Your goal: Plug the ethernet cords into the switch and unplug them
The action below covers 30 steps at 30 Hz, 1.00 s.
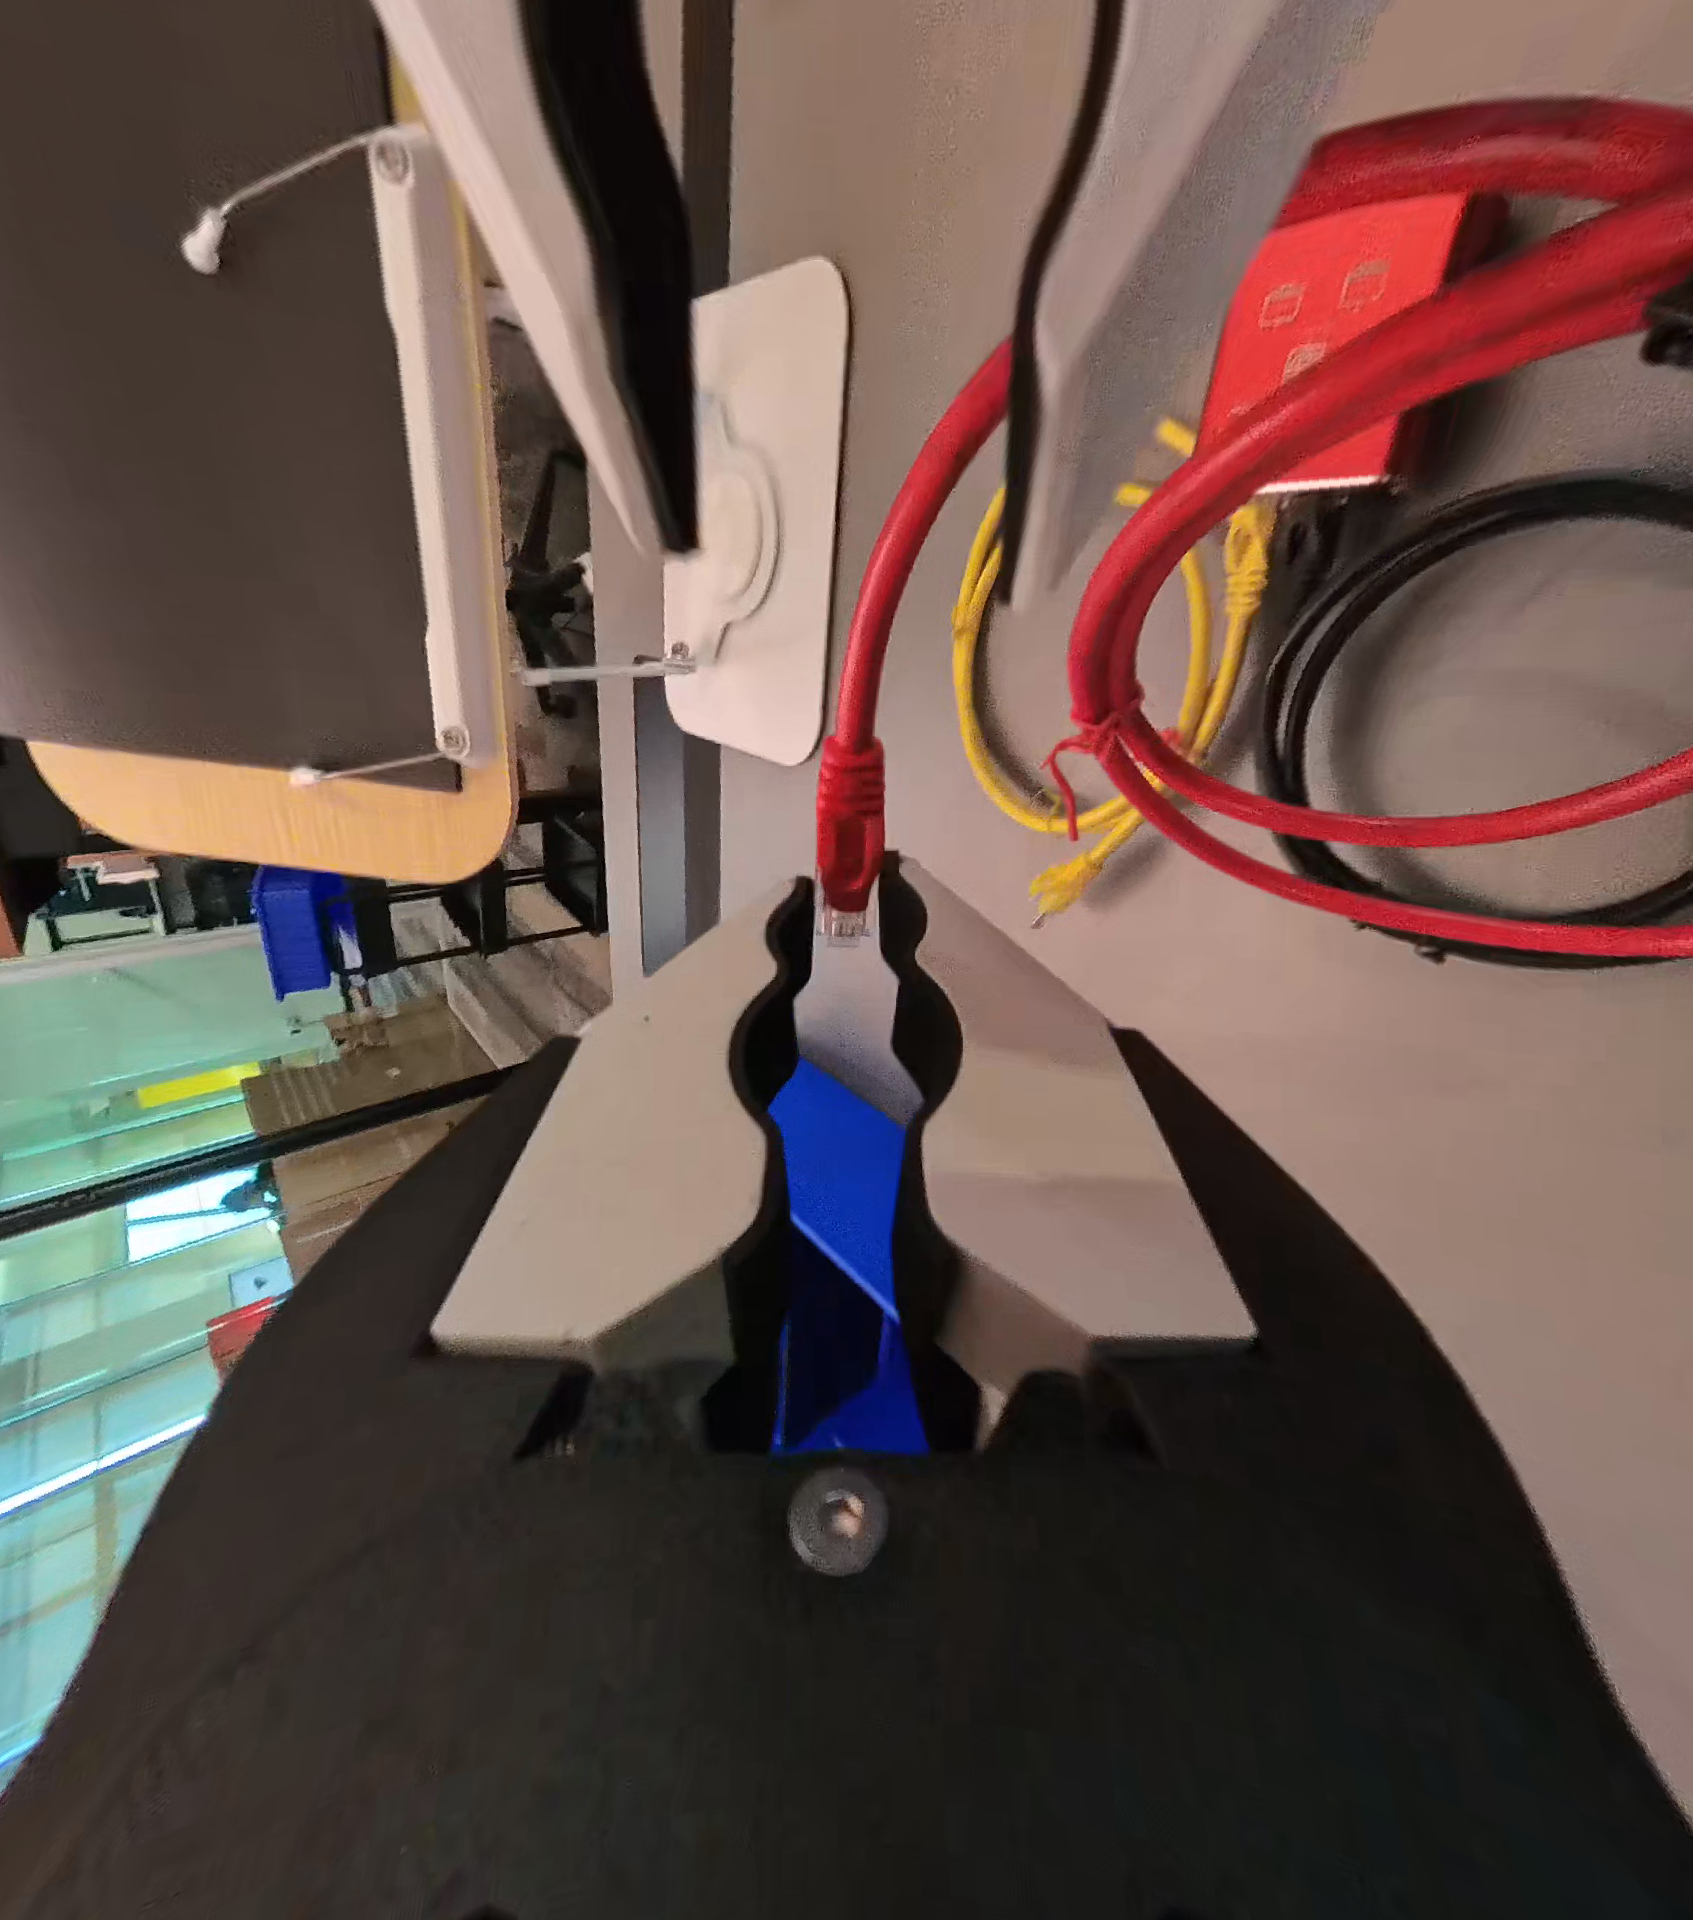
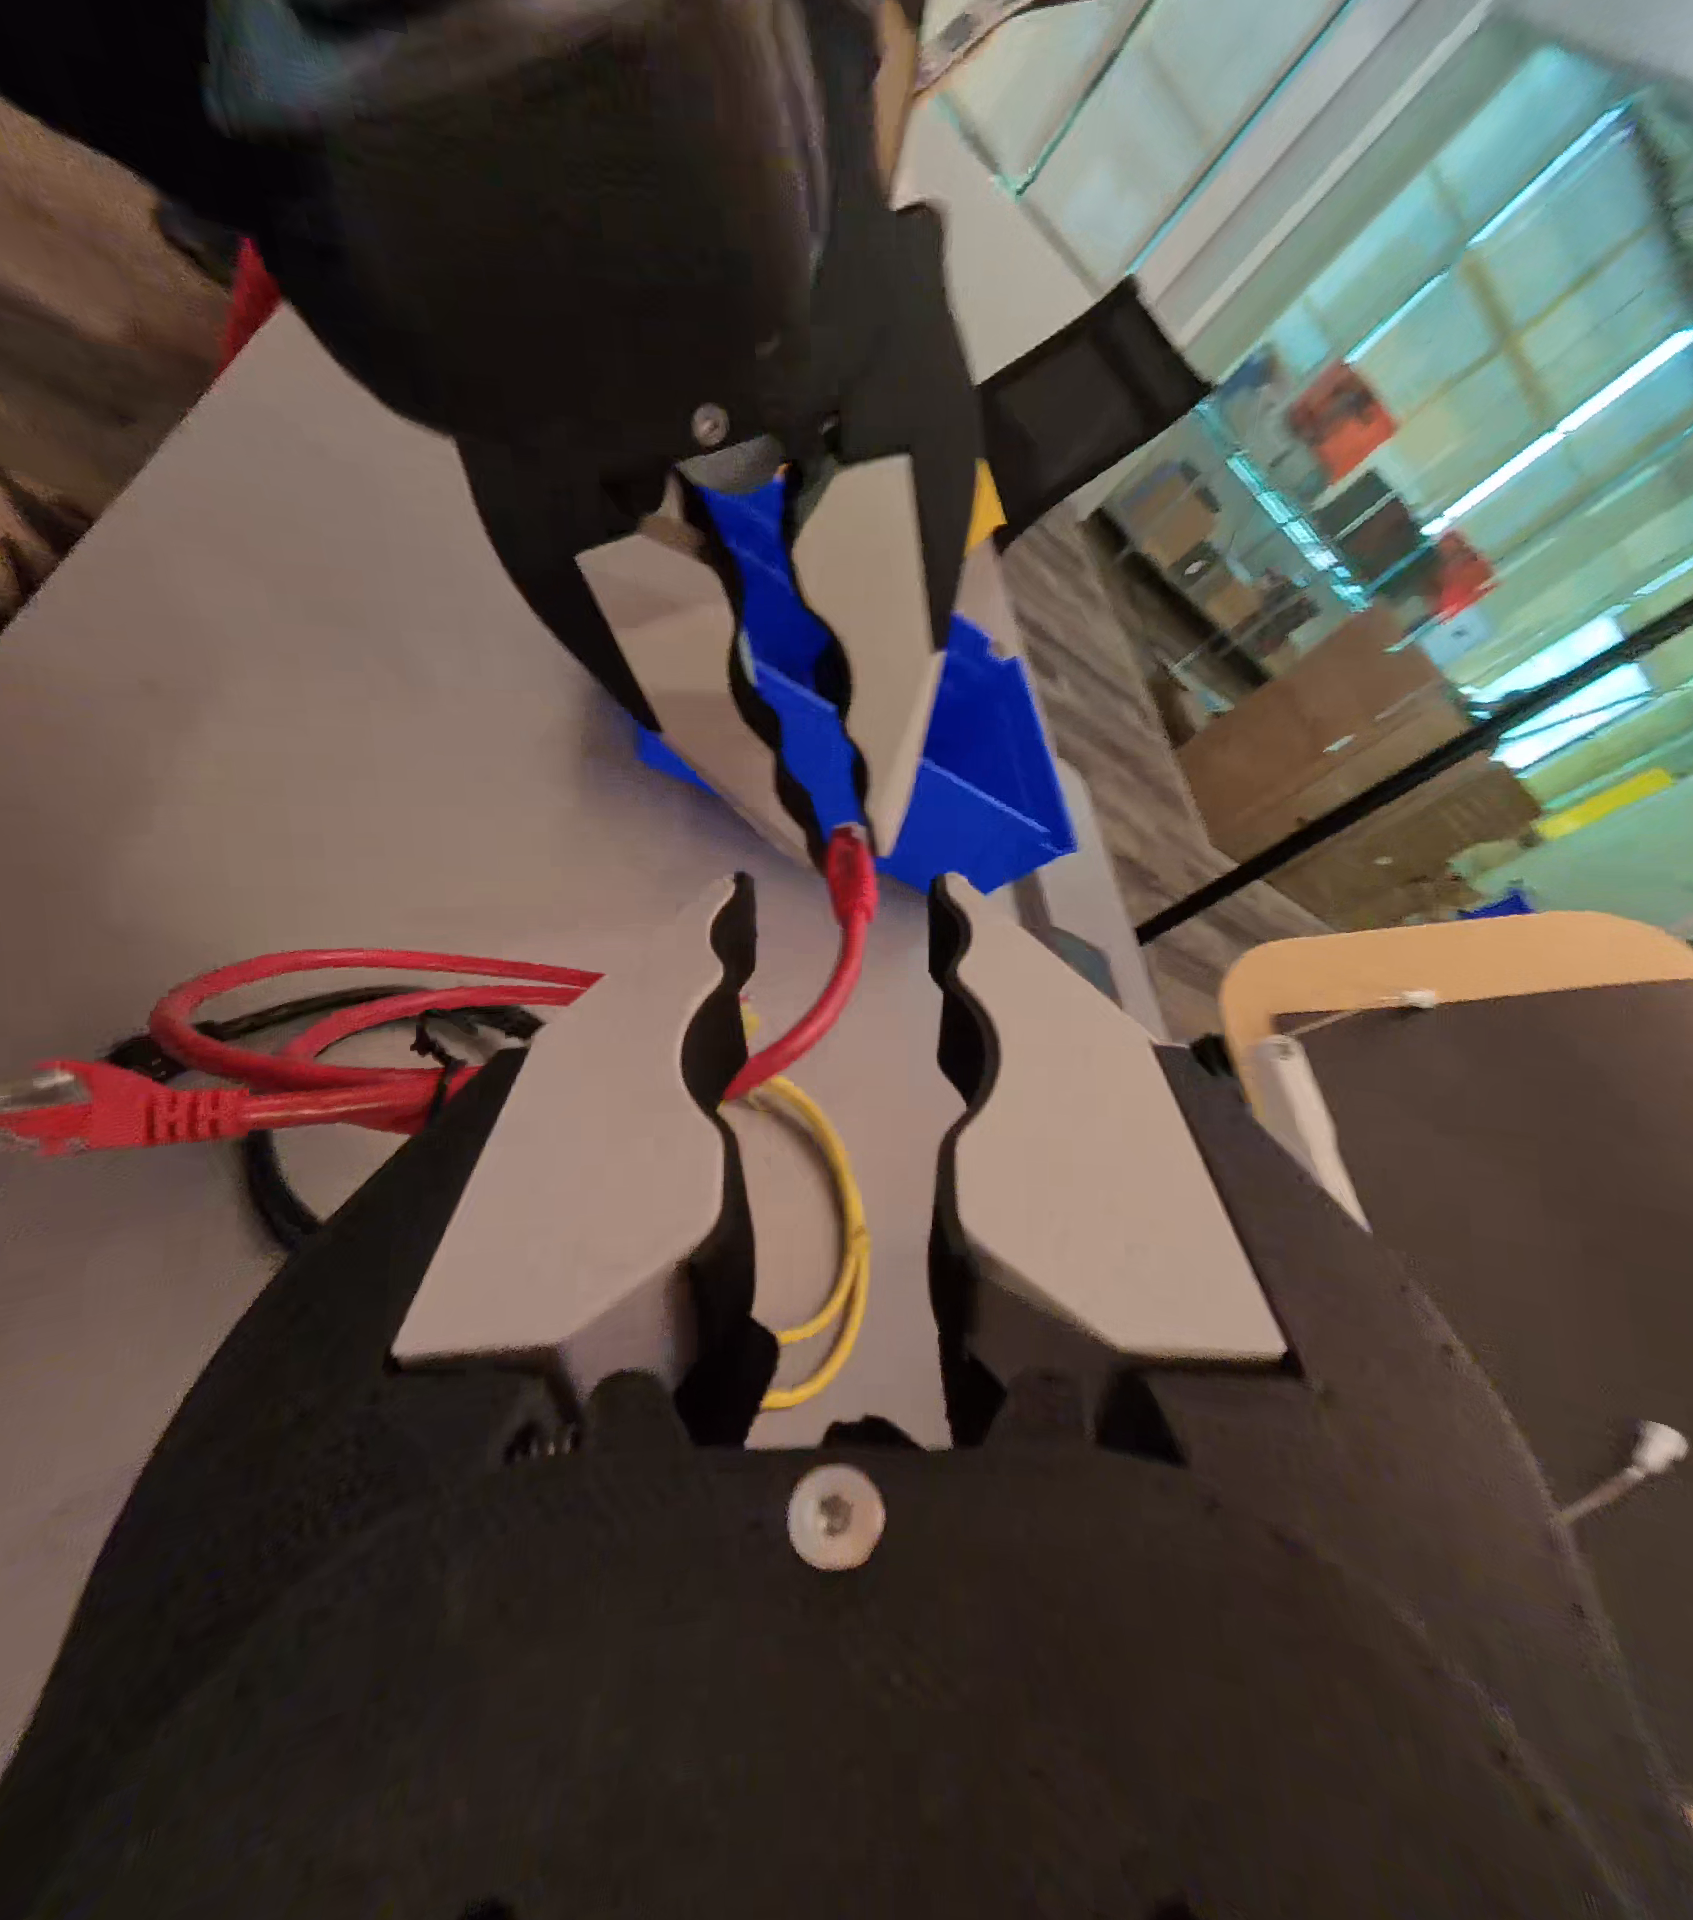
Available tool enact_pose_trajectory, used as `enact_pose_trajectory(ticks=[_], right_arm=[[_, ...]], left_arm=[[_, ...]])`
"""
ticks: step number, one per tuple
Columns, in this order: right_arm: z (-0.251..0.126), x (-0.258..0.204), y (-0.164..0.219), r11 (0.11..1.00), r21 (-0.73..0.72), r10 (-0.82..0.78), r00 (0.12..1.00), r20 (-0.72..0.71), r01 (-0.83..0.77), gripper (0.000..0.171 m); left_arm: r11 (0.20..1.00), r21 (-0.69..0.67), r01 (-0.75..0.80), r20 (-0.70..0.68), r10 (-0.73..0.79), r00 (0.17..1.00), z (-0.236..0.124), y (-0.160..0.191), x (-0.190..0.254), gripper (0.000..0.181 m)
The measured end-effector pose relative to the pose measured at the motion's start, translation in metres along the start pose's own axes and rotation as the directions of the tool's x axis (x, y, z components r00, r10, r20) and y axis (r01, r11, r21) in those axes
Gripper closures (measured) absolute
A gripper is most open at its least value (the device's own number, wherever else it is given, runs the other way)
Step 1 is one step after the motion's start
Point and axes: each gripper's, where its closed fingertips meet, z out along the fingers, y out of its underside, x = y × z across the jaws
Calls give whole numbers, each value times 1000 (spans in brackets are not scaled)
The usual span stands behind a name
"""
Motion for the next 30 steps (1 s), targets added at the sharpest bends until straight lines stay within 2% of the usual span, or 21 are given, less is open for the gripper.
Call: enact_pose_trajectory(ticks=[3, 7, 9, 12, 15, 18, 21, 24, 28, 30], right_arm=[[9, -1, 21, 997, -63, -55, 998, -28, 53, 142], [13, 0, 28, 994, -36, -106, 992, -65, 104, 148], [17, -7, 31, 997, -16, -80, 997, -20, 80, 152], [20, -16, 35, 999, -20, -28, 998, 51, 29, 147], [18, -25, 37, 997, -80, 33, 992, 125, -23, 148], [18, -27, 44, 984, -175, 1, 991, 134, 22, 142], [23, -24, 57, 967, -245, -58, 995, 86, 77, 157], [23, -18, 55, 977, -192, -97, 995, 9, 97, 163], [16, -18, 54, 990, -131, 58, 997, 47, -51, 164], [14, -23, 56, 978, -137, 177, 975, 131, -159, 164]], left_arm=[[998, 53, 37, -45, -34, 998, -2, -11, 5, 172], [992, 103, 72, -106, -61, 992, -3, -20, 13, 171], [987, 135, 87, -127, -70, 990, -3, -25, 16, 171], [987, 131, 97, -163, -76, 984, 0, -25, 24, 171], [984, 137, 111, -192, -84, 978, 1, -28, 30, 170], [984, 142, 106, -176, -81, 981, 0, -31, 27, 170], [979, 161, 125, -196, -93, 976, -4, -34, 26, 171], [967, 194, 167, -218, -123, 968, -10, -39, 23, 171], [921, 296, 253, -237, -186, 953, -16, -49, 21, 170], [906, 344, 245, -196, -186, 963, -19, -55, 20, 167]])
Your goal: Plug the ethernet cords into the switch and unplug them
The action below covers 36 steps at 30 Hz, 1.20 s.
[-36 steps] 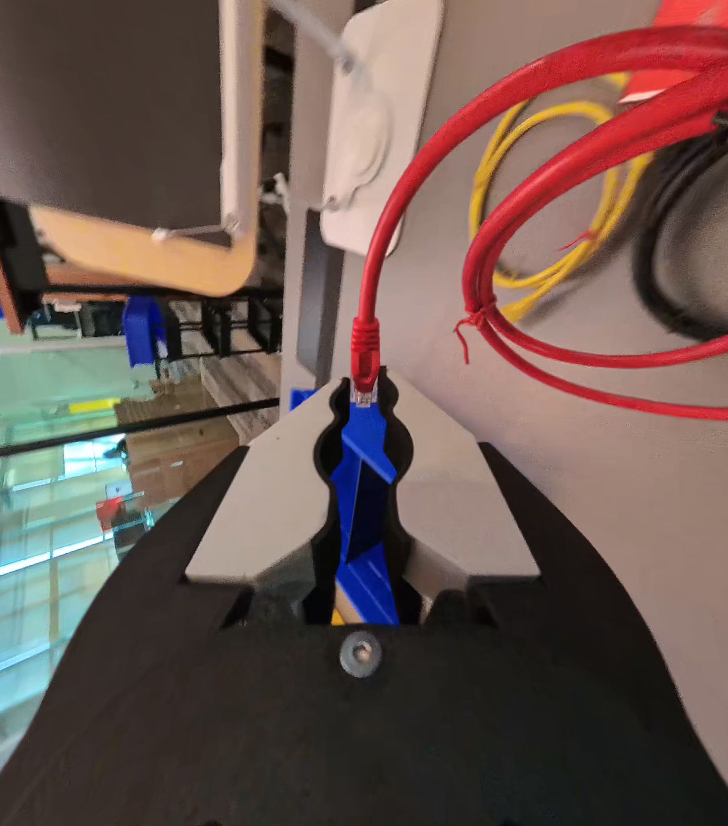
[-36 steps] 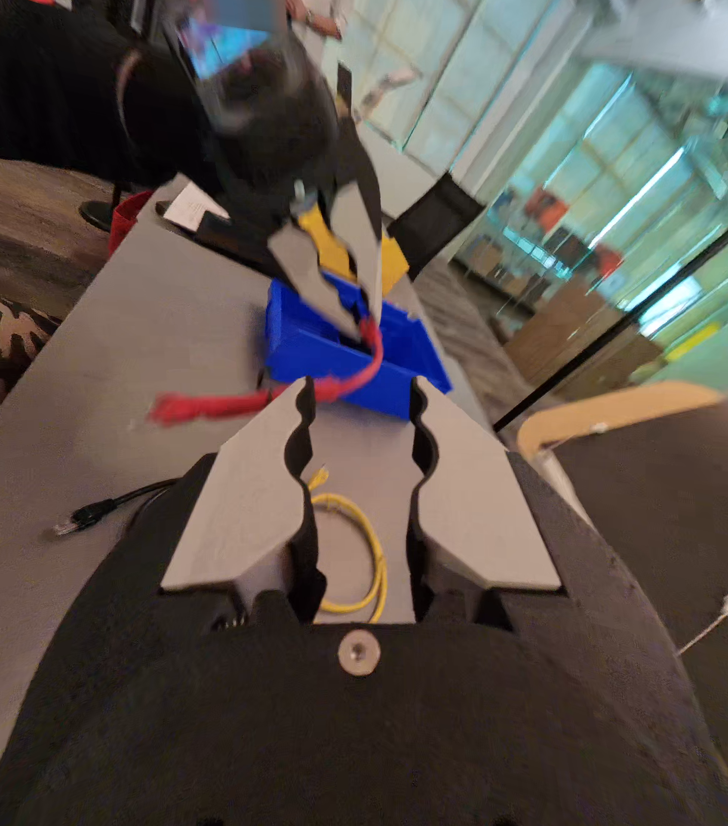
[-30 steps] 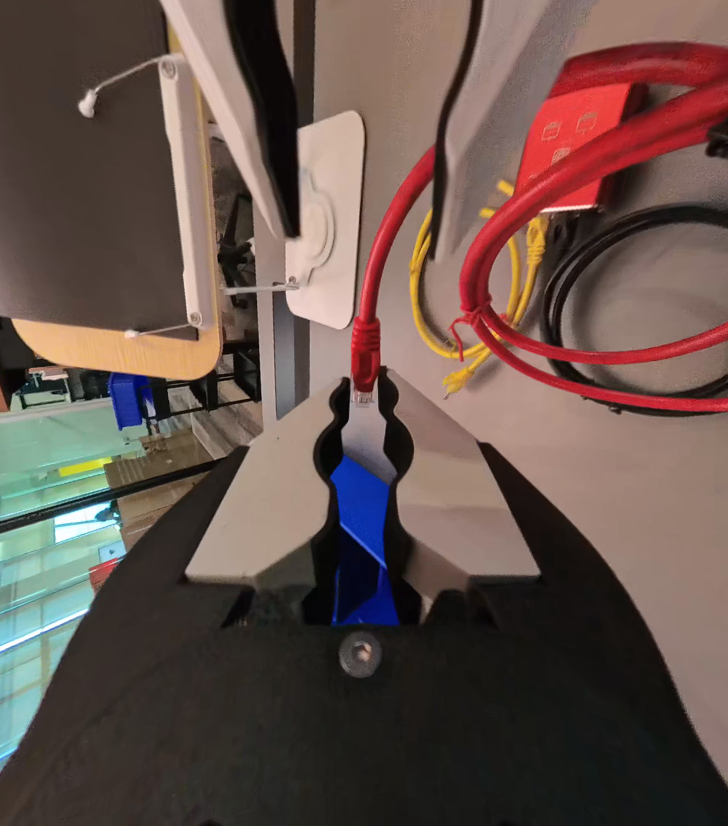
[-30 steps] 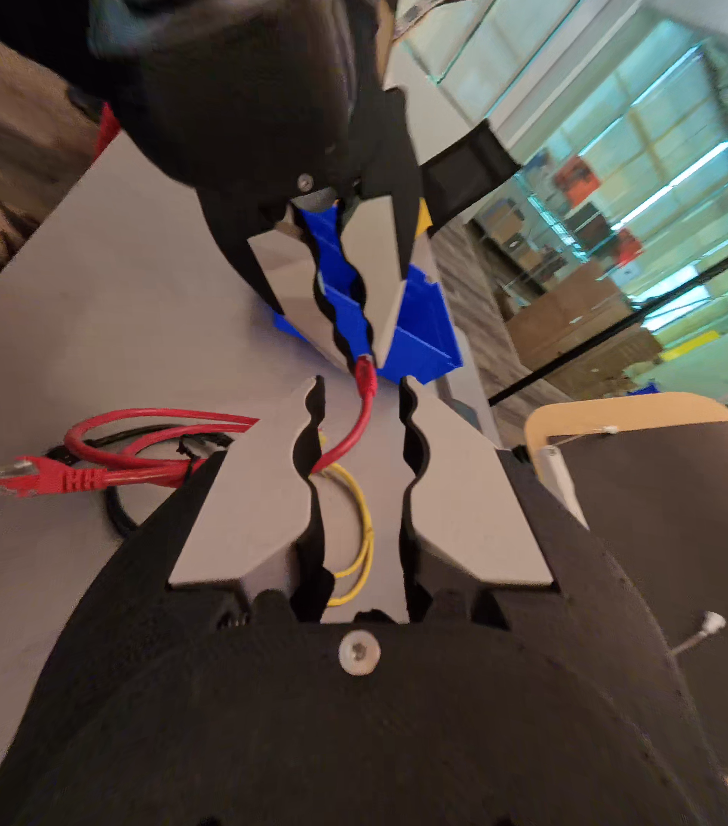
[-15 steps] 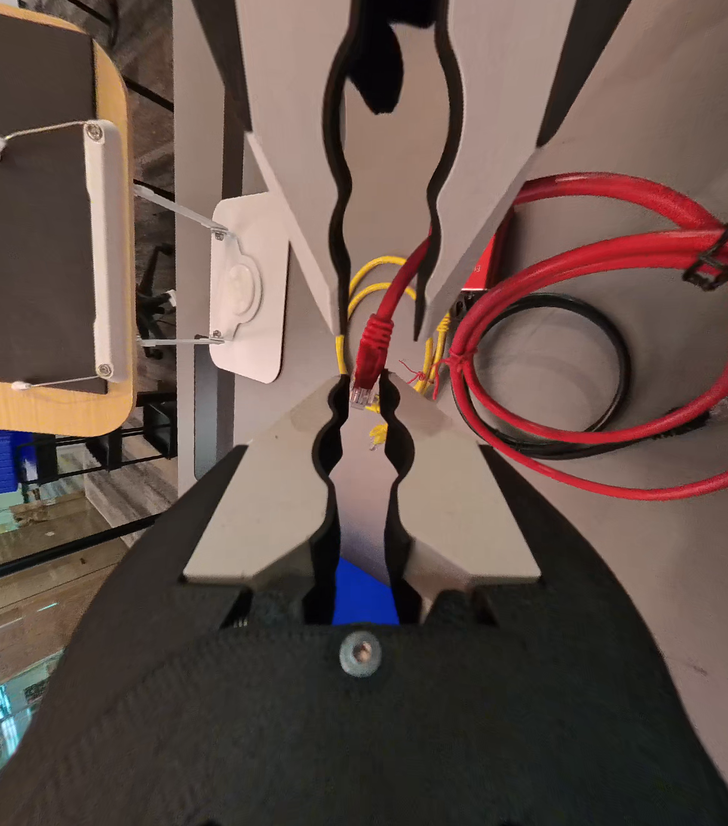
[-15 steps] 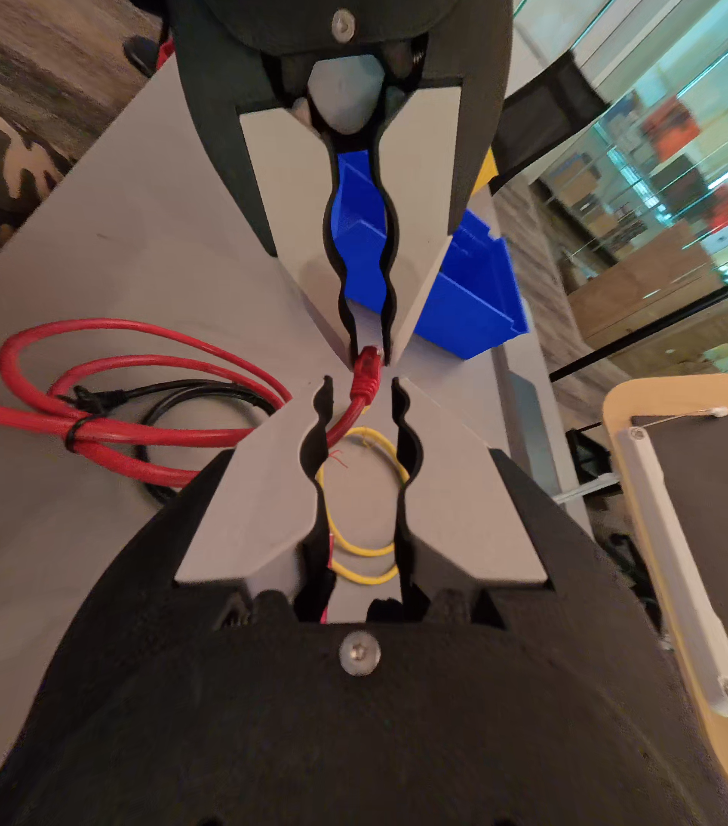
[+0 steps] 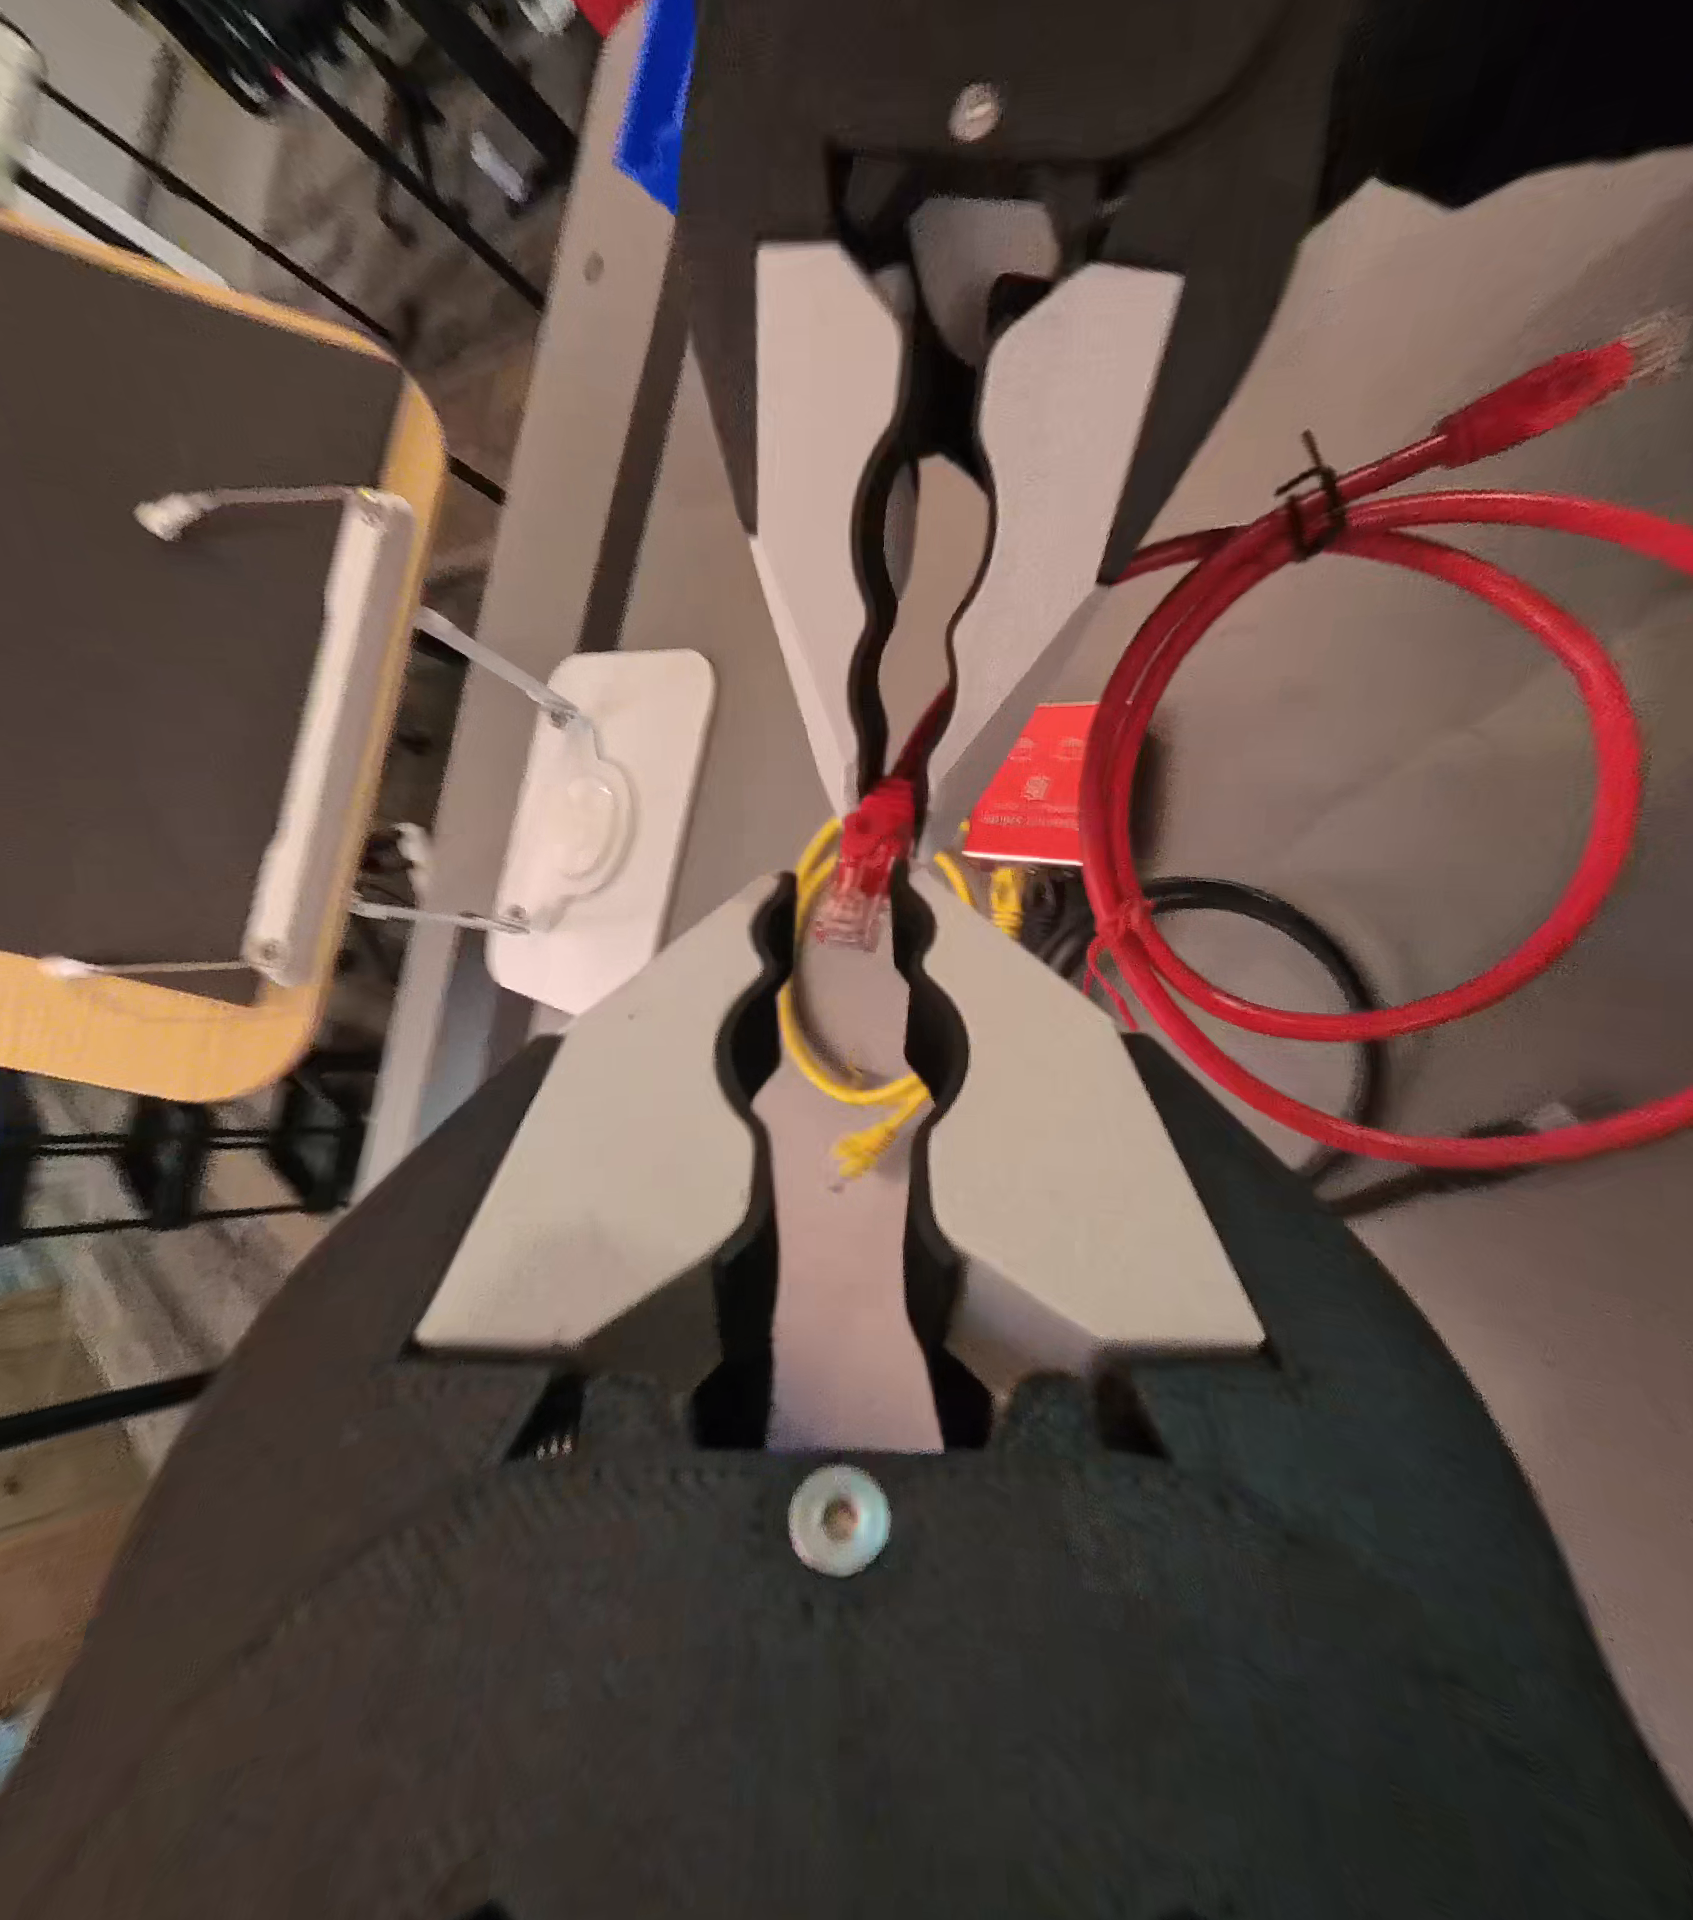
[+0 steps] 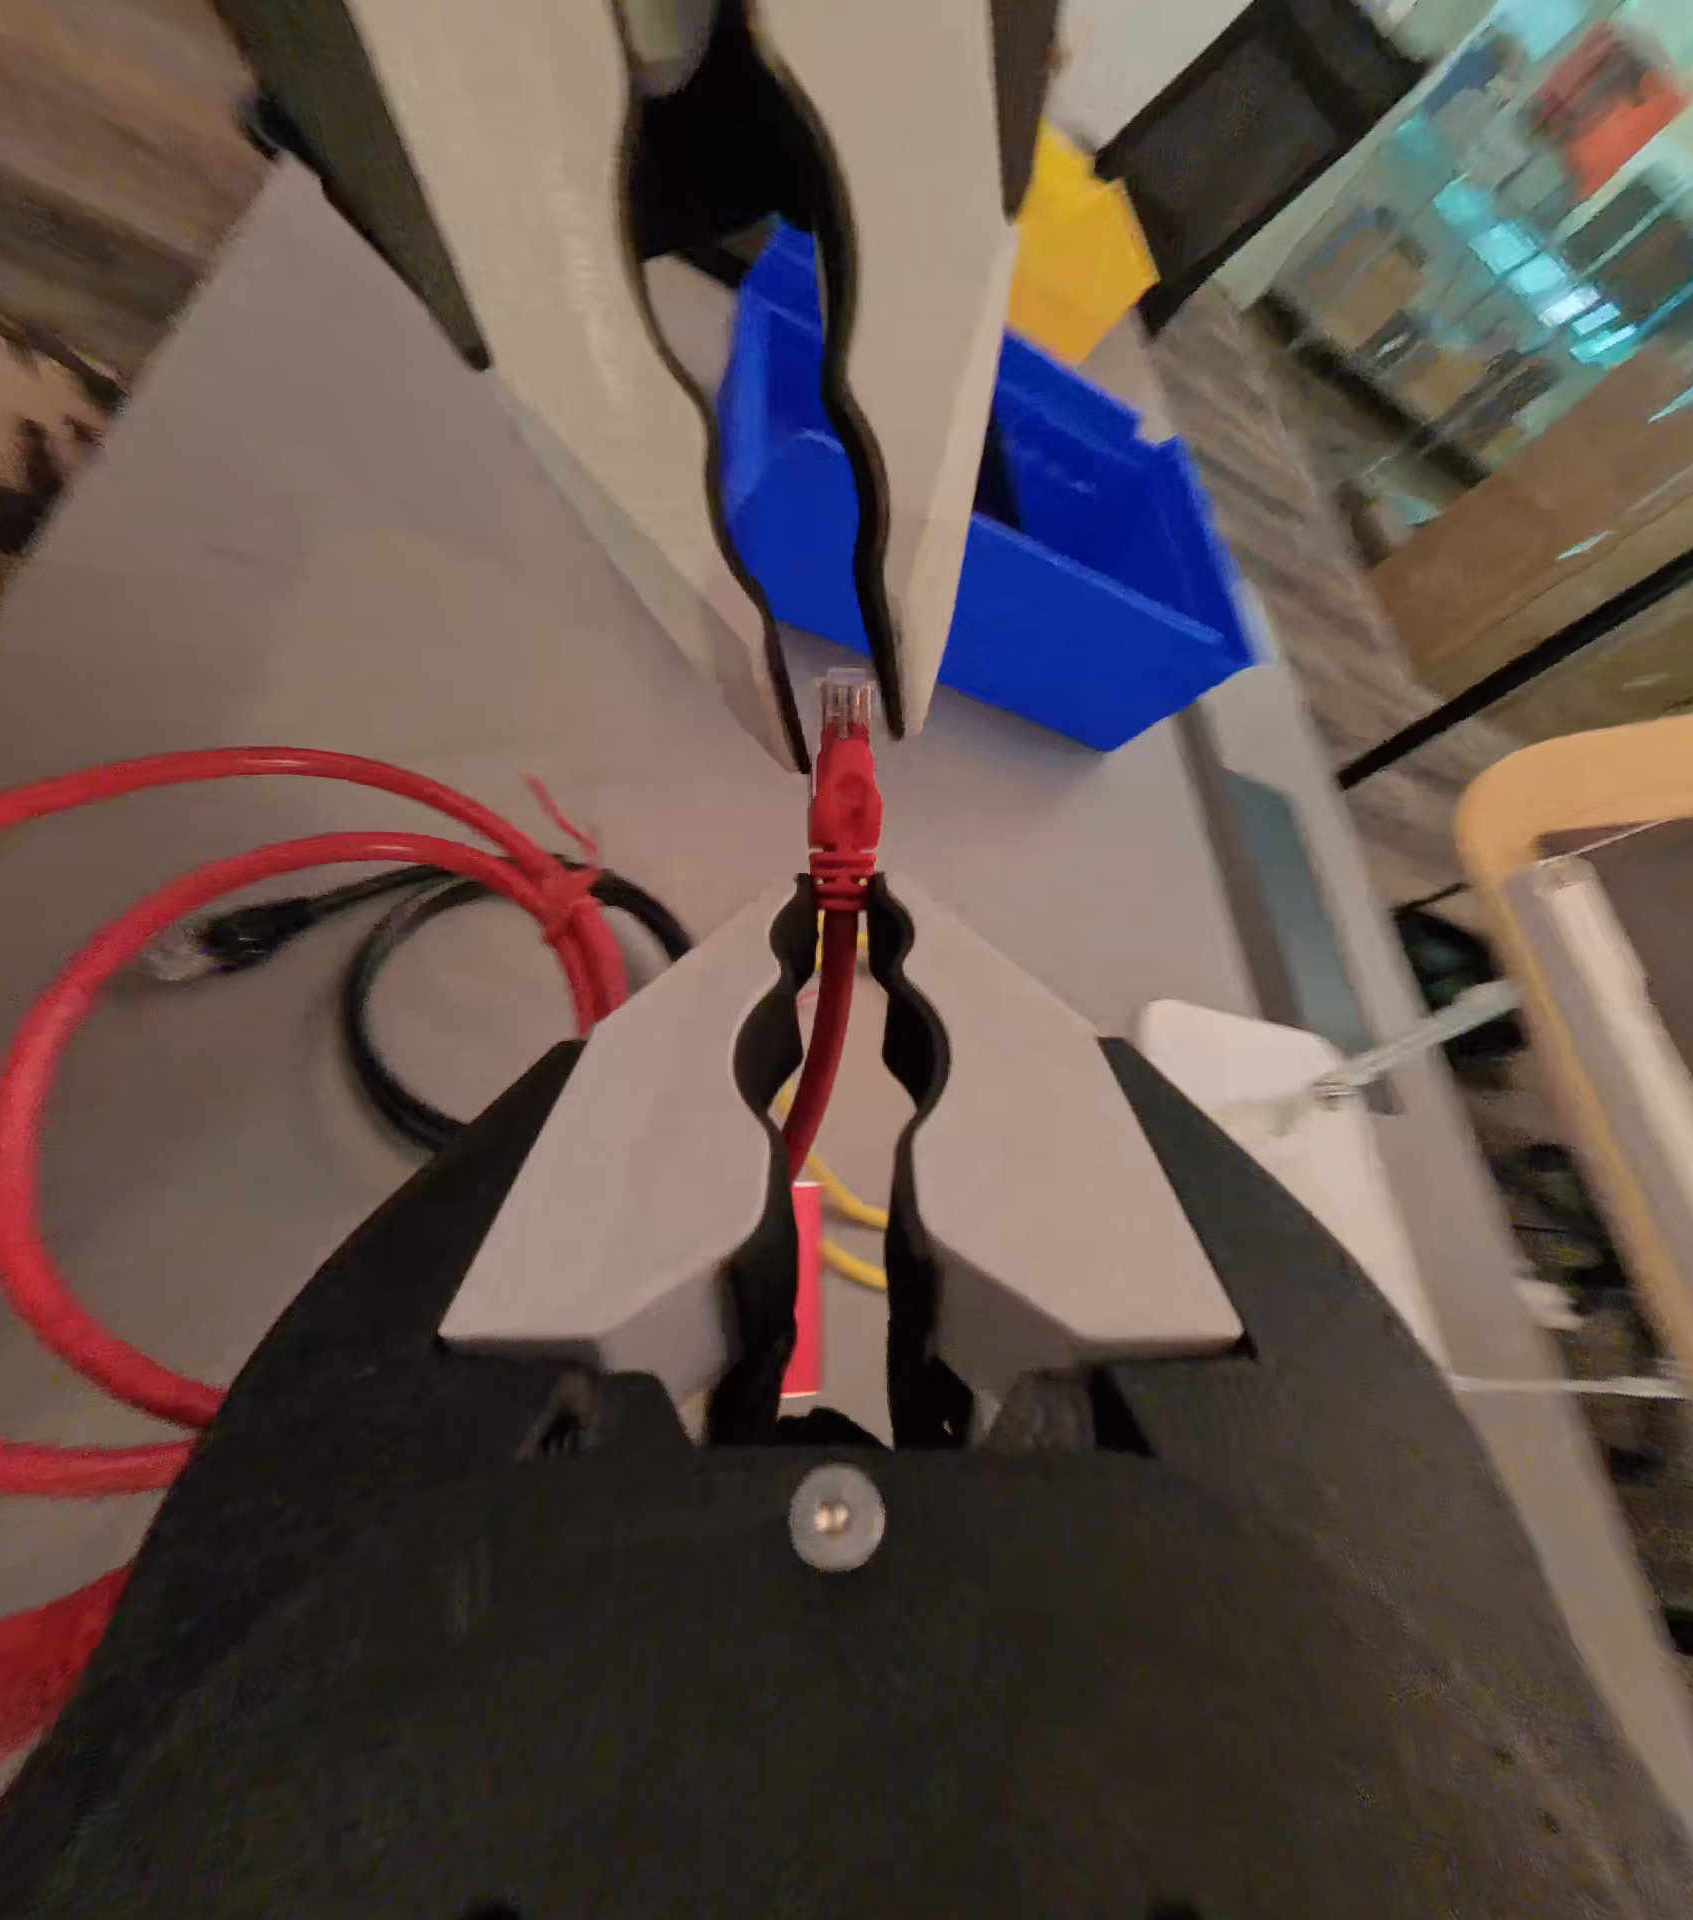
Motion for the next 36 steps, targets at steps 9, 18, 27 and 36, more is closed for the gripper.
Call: enact_pose_trajectory(ticks=[9, 18, 27, 36], right_arm=[[-15, -28, 2, 980, -17, 188, 899, 397, -198, 164], [-41, -13, -43, 795, 279, 321, 764, 559, -539, 148], [-67, 11, -62, 485, 502, 396, 692, 604, -716, 156], [-65, 9, -60, 562, 447, 417, 705, 573, -696, 155]], left_arm=[[818, -101, -566, 218, 573, 790, 12, -12, 20, 165], [944, 96, -317, 352, 266, 897, -13, -42, -4, 170], [954, 264, -145, 447, 13, 894, -15, -57, -14, 169], [951, 269, -150, 459, 10, 888, -16, -59, -13, 169]])
